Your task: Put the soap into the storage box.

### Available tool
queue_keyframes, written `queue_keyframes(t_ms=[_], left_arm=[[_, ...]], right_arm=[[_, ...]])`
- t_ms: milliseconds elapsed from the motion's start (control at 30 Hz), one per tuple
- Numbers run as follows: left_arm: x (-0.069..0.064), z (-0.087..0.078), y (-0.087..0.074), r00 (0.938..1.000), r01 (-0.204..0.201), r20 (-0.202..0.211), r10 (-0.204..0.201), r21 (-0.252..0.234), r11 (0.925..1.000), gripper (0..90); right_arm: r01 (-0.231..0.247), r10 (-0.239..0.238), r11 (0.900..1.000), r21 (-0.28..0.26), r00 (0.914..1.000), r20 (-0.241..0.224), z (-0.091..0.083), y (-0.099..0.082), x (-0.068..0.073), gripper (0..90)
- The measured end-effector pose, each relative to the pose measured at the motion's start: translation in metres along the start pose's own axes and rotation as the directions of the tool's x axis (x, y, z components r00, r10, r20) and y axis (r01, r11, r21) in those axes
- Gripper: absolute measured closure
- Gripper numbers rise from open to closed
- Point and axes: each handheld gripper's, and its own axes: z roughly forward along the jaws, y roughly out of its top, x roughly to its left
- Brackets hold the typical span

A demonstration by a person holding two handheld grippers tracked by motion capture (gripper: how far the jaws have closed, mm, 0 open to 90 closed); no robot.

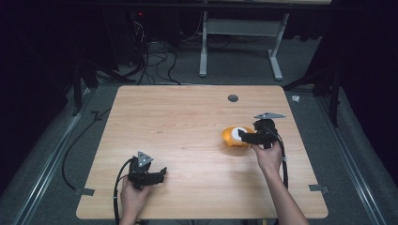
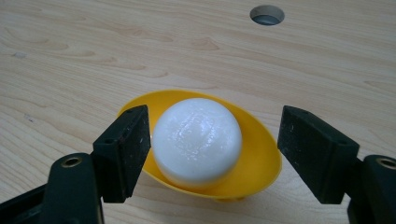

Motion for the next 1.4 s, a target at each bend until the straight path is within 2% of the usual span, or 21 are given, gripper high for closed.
queue_keyframes(t_ms=[333,1400], left_arm=[[0.000,0.000,0.000,1.0000,0.000,0.000,0.000,0.000,1.0000,15.9],[0.000,0.000,0.000,1.0000,0.000,-0.001,0.000,0.000,1.0000,15.9]], right_arm=[[0.001,0.000,0.9999,-0.017,1.0000,0.005,-0.011,-0.004,-0.005,26.6],[-0.043,0.043,0.9969,-0.067,0.9990,0.011,-0.038,-0.019,-0.024,27.0]])
